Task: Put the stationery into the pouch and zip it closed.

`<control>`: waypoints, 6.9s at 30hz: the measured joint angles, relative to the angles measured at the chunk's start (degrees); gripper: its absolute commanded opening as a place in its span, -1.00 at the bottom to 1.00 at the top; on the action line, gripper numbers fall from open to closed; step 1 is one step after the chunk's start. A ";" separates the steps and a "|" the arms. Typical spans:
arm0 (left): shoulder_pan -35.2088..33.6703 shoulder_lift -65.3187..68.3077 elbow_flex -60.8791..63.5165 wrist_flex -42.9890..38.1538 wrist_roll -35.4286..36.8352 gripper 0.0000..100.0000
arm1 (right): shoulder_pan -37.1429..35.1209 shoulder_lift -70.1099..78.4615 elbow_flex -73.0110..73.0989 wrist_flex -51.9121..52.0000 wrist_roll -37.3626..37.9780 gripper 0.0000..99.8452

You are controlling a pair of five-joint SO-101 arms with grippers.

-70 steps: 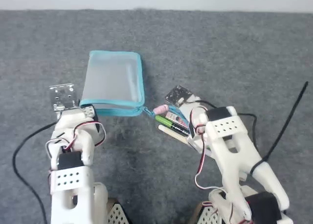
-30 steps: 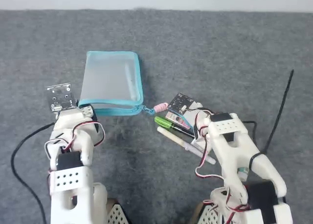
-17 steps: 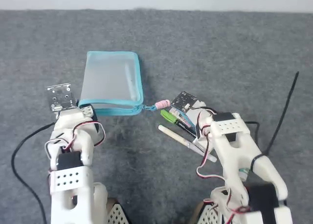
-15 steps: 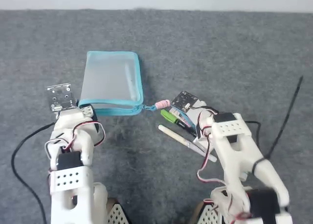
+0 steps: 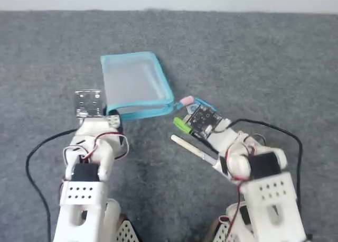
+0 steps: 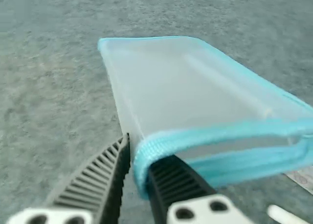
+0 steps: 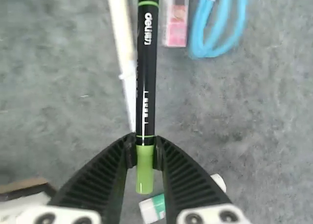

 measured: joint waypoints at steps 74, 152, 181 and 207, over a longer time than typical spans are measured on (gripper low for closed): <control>9.05 0.00 3.16 -5.27 -5.27 -0.98 | -14.33 55.03 -65.93 12.75 -20.84 -0.65; 1.23 0.00 3.16 -6.15 -5.27 -0.98 | 38.42 18.02 16.70 -25.14 -18.55 -0.61; 1.23 0.00 3.16 -6.15 -5.27 -0.98 | 38.95 40.18 2.73 -27.25 -16.70 -0.99; 1.23 0.00 3.16 -6.15 -5.27 -0.98 | 10.11 62.24 -32.44 -15.38 -11.78 -0.63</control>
